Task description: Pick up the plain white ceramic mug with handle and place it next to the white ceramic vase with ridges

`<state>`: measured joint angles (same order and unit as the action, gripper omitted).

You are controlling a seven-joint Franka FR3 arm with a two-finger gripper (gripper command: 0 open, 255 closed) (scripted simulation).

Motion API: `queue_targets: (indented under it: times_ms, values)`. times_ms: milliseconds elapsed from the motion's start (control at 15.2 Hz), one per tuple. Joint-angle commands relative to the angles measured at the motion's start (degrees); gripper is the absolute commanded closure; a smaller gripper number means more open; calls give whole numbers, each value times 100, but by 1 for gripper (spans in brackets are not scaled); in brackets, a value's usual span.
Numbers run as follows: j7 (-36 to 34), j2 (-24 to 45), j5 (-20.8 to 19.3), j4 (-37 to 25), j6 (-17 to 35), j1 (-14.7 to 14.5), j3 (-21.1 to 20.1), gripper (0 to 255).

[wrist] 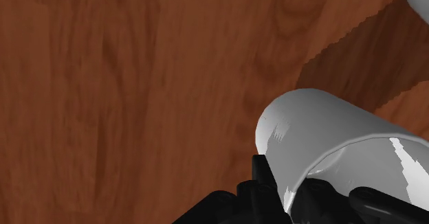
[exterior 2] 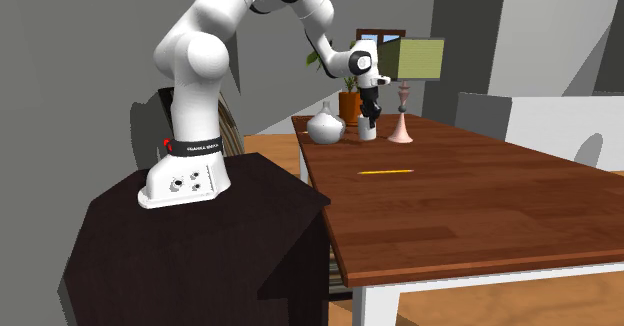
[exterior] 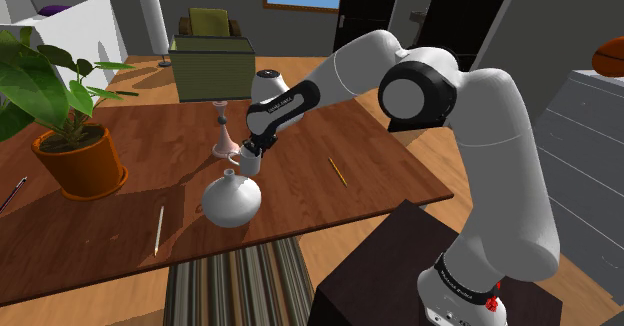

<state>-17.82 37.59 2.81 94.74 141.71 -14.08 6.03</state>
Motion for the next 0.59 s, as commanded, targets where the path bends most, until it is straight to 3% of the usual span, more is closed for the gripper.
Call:
queue_targets:
  times_ms: [0,528]
  values:
    - [1,90,9,16,108,4,-8,255]
    - [3,165,15,9,177,9,-14,255]
